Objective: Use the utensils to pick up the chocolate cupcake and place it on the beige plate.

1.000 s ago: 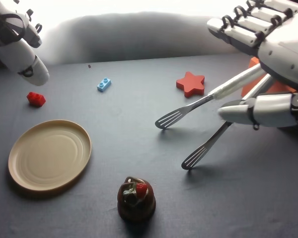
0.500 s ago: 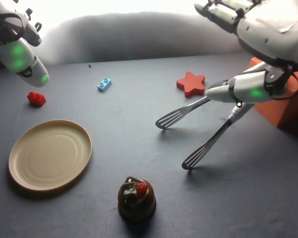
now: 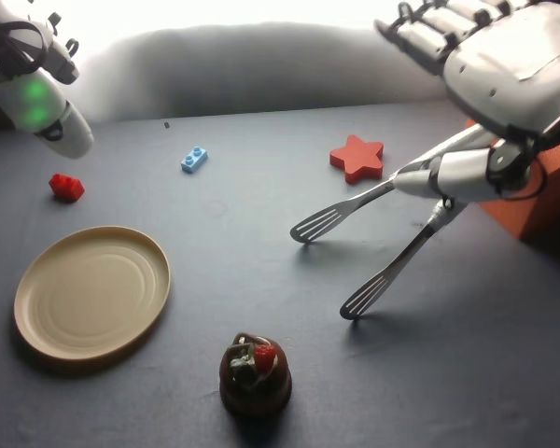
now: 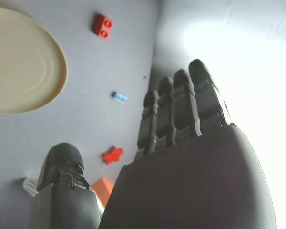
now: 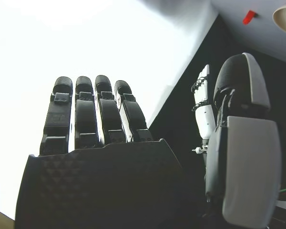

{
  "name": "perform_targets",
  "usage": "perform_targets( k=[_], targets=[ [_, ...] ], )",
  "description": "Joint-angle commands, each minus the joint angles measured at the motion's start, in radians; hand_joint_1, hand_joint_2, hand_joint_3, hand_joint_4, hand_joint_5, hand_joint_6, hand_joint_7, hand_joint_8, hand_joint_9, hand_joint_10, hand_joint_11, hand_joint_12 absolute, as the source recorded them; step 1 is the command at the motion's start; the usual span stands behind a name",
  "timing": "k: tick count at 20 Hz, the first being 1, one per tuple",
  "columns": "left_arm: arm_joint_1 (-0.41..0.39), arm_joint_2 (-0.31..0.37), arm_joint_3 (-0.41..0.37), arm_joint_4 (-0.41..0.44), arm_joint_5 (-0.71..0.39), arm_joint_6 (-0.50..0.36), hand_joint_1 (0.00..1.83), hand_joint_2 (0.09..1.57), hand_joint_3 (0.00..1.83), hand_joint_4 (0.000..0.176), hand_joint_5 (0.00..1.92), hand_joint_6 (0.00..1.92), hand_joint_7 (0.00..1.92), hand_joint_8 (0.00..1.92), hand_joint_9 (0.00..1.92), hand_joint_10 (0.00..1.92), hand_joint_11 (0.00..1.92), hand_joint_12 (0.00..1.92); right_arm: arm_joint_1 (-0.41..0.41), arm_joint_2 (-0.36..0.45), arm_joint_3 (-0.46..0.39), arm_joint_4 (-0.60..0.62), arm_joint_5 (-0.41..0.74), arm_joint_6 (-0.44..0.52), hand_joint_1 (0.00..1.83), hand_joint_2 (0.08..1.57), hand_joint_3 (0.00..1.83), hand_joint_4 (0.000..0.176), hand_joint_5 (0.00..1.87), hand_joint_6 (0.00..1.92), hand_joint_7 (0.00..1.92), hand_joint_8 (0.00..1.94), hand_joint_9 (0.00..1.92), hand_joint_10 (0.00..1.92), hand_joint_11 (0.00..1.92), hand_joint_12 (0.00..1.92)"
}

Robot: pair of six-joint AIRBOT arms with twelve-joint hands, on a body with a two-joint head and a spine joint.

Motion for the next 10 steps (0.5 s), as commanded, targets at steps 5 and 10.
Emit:
perform_targets(
  k=[5, 10],
  targets=[
    [-0.028, 0.013, -0.014, 0.062, -0.048, 0.003, 0.07, 1.13, 0.0, 0.0, 0.11, 0.0, 0.11, 0.0, 0.08, 0.0, 0.0, 0.14, 0.105, 0.003, 0.018, 0.326, -0.144, -0.266, 0.6, 0.96, 0.01, 0.0, 0.0, 0.0, 0.0, 0.0, 0.0, 0.0, 0.0, 0.0],
    [-0.024, 0.014, -0.011, 0.089, -0.038, -0.016, 0.09, 1.14, 0.0, 0.0, 0.11, 0.0, 0.14, 0.0, 0.1, 0.01, 0.0, 0.2, 0.16, -0.016, 0.064, 0.788, -0.246, -0.726, 0.62, 0.97, 0.01, 0.0, 0.0, 0.0, 0.0, 0.0, 0.0, 0.0, 0.0, 0.0]
  ],
)
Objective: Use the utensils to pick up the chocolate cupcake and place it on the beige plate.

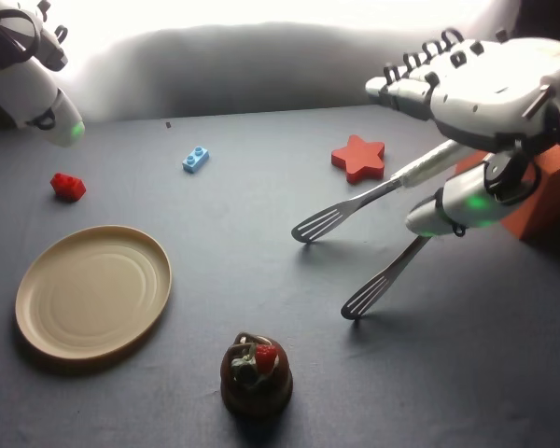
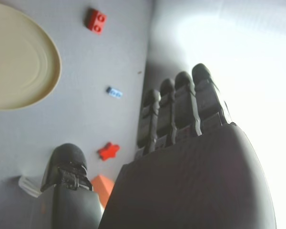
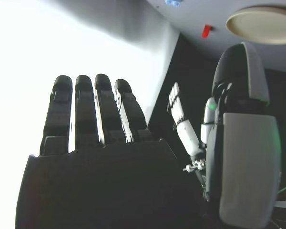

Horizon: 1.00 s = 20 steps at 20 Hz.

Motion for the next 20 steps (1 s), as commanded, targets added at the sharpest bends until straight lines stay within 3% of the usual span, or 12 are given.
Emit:
perform_targets(
  k=[1, 3, 4, 10, 11, 12, 14, 18, 20],
  targets=[
    [-0.007, 0.01, -0.006, 0.044, -0.046, 0.001, 0.09, 1.14, 0.0, 0.0, 0.11, 0.0, 0.14, 0.0, 0.1, 0.01, 0.0, 0.2, 0.02, -0.003, 0.008, -0.001, -0.005, -0.052, 0.62, 0.97, 0.01, 0.0, 0.0, 0.0, 0.0, 0.0, 0.0, 0.0, 0.0, 0.0],
    [-0.008, 0.013, -0.014, 0.044, -0.045, 0.0, 0.1, 1.13, 0.0, 0.0, 0.14, 0.0, 0.17, 0.0, 0.14, 0.0, 0.0, 0.35, 0.018, -0.02, 0.033, 0.125, -0.009, -0.196, 0.61, 0.98, 0.01, 0.0, 0.0, 0.0, 0.0, 0.0, 0.0, 0.0, 0.0, 0.0],
    [-0.008, 0.014, -0.018, 0.044, -0.045, 0.0, 0.13, 1.12, 0.0, 0.0, 0.17, 0.01, 0.18, 0.0, 0.15, 0.0, 0.0, 0.4, 0.018, -0.023, 0.038, 0.133, -0.011, -0.205, 0.6, 0.98, 0.01, 0.0, 0.0, 0.0, 0.0, 0.0, 0.0, 0.0, 0.0, 0.0],
    [0.025, 0.031, -0.048, 0.044, -0.042, -0.002, 0.14, 1.11, 0.0, 0.0, 0.22, 0.01, 0.2, 0.0, 0.16, 0.0, 0.0, 0.44, 0.062, -0.019, 0.041, 0.133, -0.022, -0.198, 0.55, 0.98, 0.01, 0.0, 0.0, 0.0, 0.0, 0.0, 0.0, 0.0, 0.0, 0.0],
    [0.041, 0.034, -0.051, 0.044, -0.043, -0.002, 0.16, 1.11, 0.0, 0.0, 0.25, 0.01, 0.21, 0.01, 0.17, 0.01, 0.0, 0.49, 0.064, -0.017, 0.041, 0.133, -0.022, -0.198, 0.61, 0.98, 0.01, 0.0, 0.0, 0.0, 0.0, 0.0, 0.0, 0.0, 0.0, 0.0],
    [0.053, 0.036, -0.053, 0.043, -0.043, -0.002, 0.12, 1.13, 0.0, 0.0, 0.18, 0.0, 0.16, 0.0, 0.13, 0.0, 0.0, 0.34, 0.067, -0.015, 0.041, 0.133, -0.022, -0.198, 0.59, 0.99, 0.01, 0.0, 0.0, 0.0, 0.0, 0.0, 0.0, 0.0, 0.0, 0.0],
    [0.058, 0.038, -0.054, 0.042, -0.043, -0.002, 0.11, 1.14, 0.0, 0.0, 0.17, 0.0, 0.15, 0.0, 0.12, 0.0, 0.0, 0.29, 0.073, -0.016, 0.041, 0.133, -0.02, -0.198, 0.61, 1.0, 0.01, 0.0, 0.0, 0.0, 0.0, 0.0, 0.0, 0.0, 0.0, 0.0],
    [0.056, 0.037, -0.054, 0.042, -0.043, -0.002, 0.13, 1.12, 0.0, 0.0, 0.17, 0.0, 0.17, 0.0, 0.13, 0.0, 0.0, 0.29, 0.087, -0.03, 0.038, 0.127, 0.033, -0.203, 0.63, 0.99, 0.0, 0.0, 0.0, 0.0, 0.0, 0.0, 0.0, 0.0, 0.0, 0.0],
    [0.055, 0.037, -0.055, 0.036, -0.043, -0.001, 0.15, 1.12, 0.0, 0.0, 0.19, 0.0, 0.18, 0.01, 0.13, 0.01, 0.0, 0.27, 0.095, -0.037, 0.036, 0.065, 0.078, -0.174, 0.62, 0.98, 0.0, 0.0, 0.0, 0.0, 0.0, 0.0, 0.0, 0.0, 0.0, 0.0]
  ],
)
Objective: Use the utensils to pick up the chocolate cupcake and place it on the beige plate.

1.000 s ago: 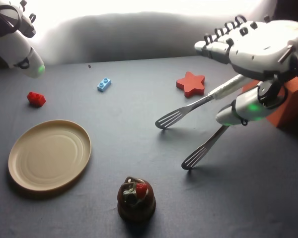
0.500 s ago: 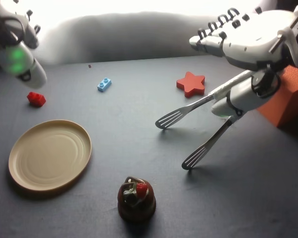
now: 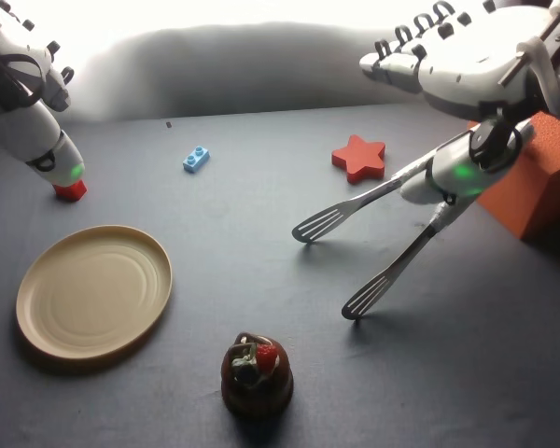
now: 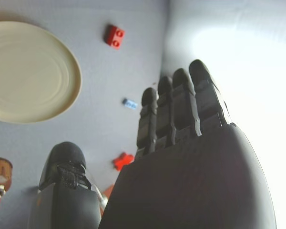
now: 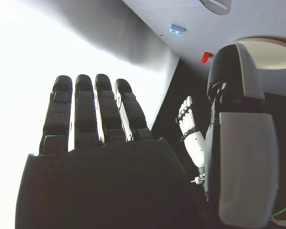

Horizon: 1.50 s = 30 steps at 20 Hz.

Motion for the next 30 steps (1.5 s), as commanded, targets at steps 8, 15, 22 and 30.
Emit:
perform_targets(
  k=[8, 15, 22, 30],
  targets=[
    [-0.008, 0.02, -0.026, 0.03, -0.041, 0.009, 0.15, 1.11, 0.0, 0.0, 0.23, 0.01, 0.21, 0.01, 0.16, 0.01, 0.0, 0.37, -0.05, 0.027, -0.004, -0.576, -0.123, 0.664, 0.6, 0.98, 0.0, 0.0, 0.0, 0.0, 0.0, 0.0, 0.0, 0.0, 0.0, 0.0],
    [-0.008, 0.029, -0.047, 0.027, -0.04, 0.01, 0.11, 1.12, 0.0, 0.0, 0.18, 0.0, 0.15, 0.0, 0.12, 0.0, 0.0, 0.26, -0.083, 0.065, 0.003, -1.106, -0.148, 1.173, 0.53, 0.98, 0.0, 0.0, 0.0, 0.0, 0.0, 0.0, 0.0, 0.0, 0.0, 0.0],
    [-0.005, 0.037, -0.053, 0.011, -0.042, 0.015, 0.16, 1.11, 0.0, 0.0, 0.23, 0.01, 0.22, 0.01, 0.18, 0.01, 0.0, 0.41, -0.101, 0.083, 0.012, -1.419, -0.163, 1.437, 0.5, 0.97, 0.0, 0.0, 0.0, 0.0, 0.0, 0.0, 0.0, 0.0, 0.0, 0.0],
    [0.002, 0.044, -0.069, -0.011, -0.044, 0.023, 0.19, 1.1, 0.0, 0.0, 0.28, 0.01, 0.25, 0.01, 0.2, 0.01, 0.0, 0.49, -0.074, 0.083, 0.059, -1.809, -0.262, 1.845, 0.52, 0.97, 0.0, 0.0, 0.0, 0.0, 0.0, 0.0, 0.0, 0.0, 0.03, 0.02]
  ],
)
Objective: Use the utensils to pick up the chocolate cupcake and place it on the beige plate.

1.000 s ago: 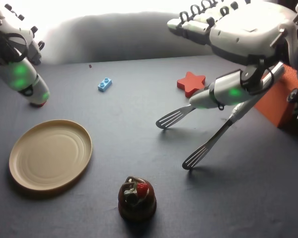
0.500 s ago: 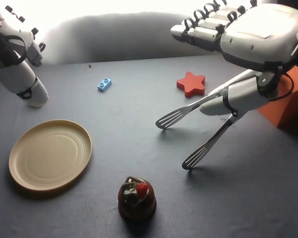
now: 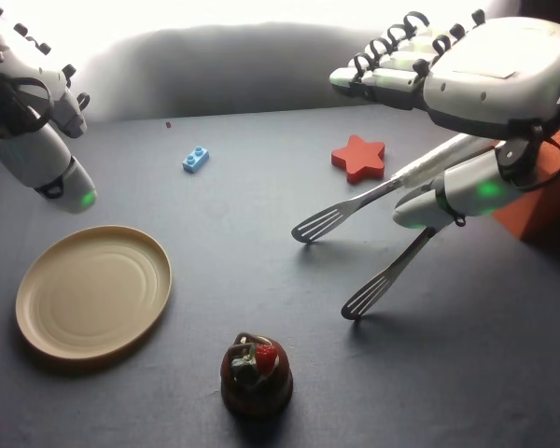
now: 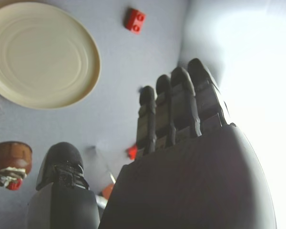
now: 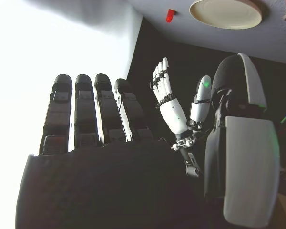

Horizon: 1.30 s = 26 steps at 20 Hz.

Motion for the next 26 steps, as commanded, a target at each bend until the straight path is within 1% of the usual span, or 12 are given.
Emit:
perform_targets(
  k=[1, 7, 8, 9, 10, 16, 18, 19, 20, 23, 25, 26],
  targets=[
    [-0.009, 0.014, -0.006, 0.048, -0.041, 0.006, 0.18, 1.1, 0.0, 0.0, 0.28, 0.01, 0.26, 0.01, 0.21, 0.01, 0.0, 0.51, 0.02, 0.006, -0.003, 0.009, 0.084, 0.005, 0.49, 0.97, 0.0, 0.0, 0.0, 0.0, 0.0, 0.0, 0.0, 0.0, 0.05, 0.03],
    [-0.012, 0.016, -0.017, 0.036, -0.041, 0.01, 0.15, 1.11, 0.0, 0.0, 0.24, 0.0, 0.22, 0.0, 0.17, 0.0, 0.0, 0.42, 0.088, 0.006, -0.003, 0.035, -0.085, -0.067, 0.47, 0.97, 0.0, 0.0, 0.02, 0.01, 0.0, 0.0, 0.01, 0.0, 0.05, 0.04],
    [-0.014, 0.016, -0.016, 0.036, -0.041, 0.011, 0.15, 1.11, 0.0, 0.0, 0.24, 0.0, 0.22, 0.0, 0.17, 0.0, 0.0, 0.41, 0.107, 0.003, 0.004, 0.034, -0.135, -0.071, 0.48, 0.96, 0.0, 0.0, 0.02, 0.0, 0.01, 0.0, 0.02, 0.0, 0.01, 0.15],
    [-0.015, 0.015, -0.014, 0.036, -0.041, 0.011, 0.15, 1.11, 0.0, 0.0, 0.24, 0.0, 0.22, 0.0, 0.17, 0.0, 0.0, 0.41, 0.121, -0.001, 0.014, 0.034, -0.178, -0.071, 0.48, 0.96, 0.0, 0.0, 0.02, 0.0, 0.01, 0.0, 0.02, 0.0, 0.0, 0.19],
    [-0.016, 0.014, -0.01, 0.036, -0.041, 0.011, 0.16, 1.11, 0.0, 0.0, 0.26, 0.01, 0.24, 0.0, 0.18, 0.0, 0.0, 0.44, 0.127, -0.004, 0.021, 0.034, -0.199, -0.072, 0.48, 0.96, 0.0, 0.0, 0.02, 0.0, 0.0, 0.0, 0.02, 0.0, 0.0, 0.22],
    [-0.023, 0.01, -0.003, 0.036, -0.042, 0.011, 0.15, 1.11, 0.0, 0.0, 0.25, 0.0, 0.21, 0.0, 0.15, 0.0, 0.0, 0.4, 0.132, -0.076, 0.124, 0.033, -0.296, -0.071, 0.5, 0.94, 0.0, 0.0, 0.01, 0.0, 0.0, 0.0, 0.01, 0.0, 0.0, 0.24],
    [-0.027, 0.009, -0.005, 0.036, -0.041, 0.011, 0.13, 1.12, 0.0, 0.0, 0.24, 0.0, 0.21, 0.0, 0.16, 0.0, 0.0, 0.41, 0.139, -0.104, 0.158, 0.033, -0.356, -0.071, 0.54, 0.95, 0.0, 0.0, 0.0, 0.0, 0.0, 0.0, 0.0, 0.0, 0.0, 0.14],
    [-0.028, 0.009, -0.005, 0.036, -0.041, 0.011, 0.12, 1.11, 0.0, 0.0, 0.24, 0.0, 0.22, 0.0, 0.16, 0.0, 0.0, 0.43, 0.14, -0.112, 0.165, 0.034, -0.371, -0.071, 0.54, 0.95, 0.0, 0.0, 0.0, 0.0, 0.0, 0.0, 0.0, 0.0, 0.0, 0.13],
    [-0.028, 0.009, -0.005, 0.036, -0.041, 0.011, 0.11, 1.12, 0.0, 0.0, 0.23, 0.0, 0.19, 0.0, 0.13, 0.0, 0.0, 0.36, 0.14, -0.117, 0.168, 0.034, -0.378, -0.072, 0.51, 0.95, 0.0, 0.0, 0.0, 0.0, 0.0, 0.0, 0.0, 0.0, 0.0, 0.16],
    [-0.028, 0.009, -0.005, 0.036, -0.041, 0.011, 0.11, 1.12, 0.0, 0.0, 0.22, 0.0, 0.18, 0.0, 0.13, 0.0, 0.0, 0.3, 0.149, -0.129, 0.183, 0.034, -0.404, -0.072, 0.53, 0.93, 0.0, 0.0, 0.0, 0.0, 0.0, 0.0, 0.01, 0.0, 0.0, 0.21],
    [-0.028, 0.009, -0.005, 0.036, -0.041, 0.011, 0.12, 1.12, 0.0, 0.0, 0.23, 0.0, 0.2, 0.0, 0.15, 0.01, 0.0, 0.33, 0.161, -0.142, 0.203, 0.034, -0.441, -0.071, 0.52, 0.93, 0.0, 0.0, 0.0, 0.0, 0.0, 0.0, 0.0, 0.0, 0.0, 0.25],
    [-0.028, 0.009, -0.005, 0.036, -0.041, 0.011, 0.13, 1.12, 0.0, 0.0, 0.23, 0.0, 0.2, 0.0, 0.15, 0.0, 0.0, 0.34, 0.162, -0.145, 0.21, 0.034, -0.448, -0.067, 0.49, 0.94, 0.0, 0.0, 0.0, 0.0, 0.0, 0.0, 0.0, 0.0, 0.0, 0.2]
  ],
)
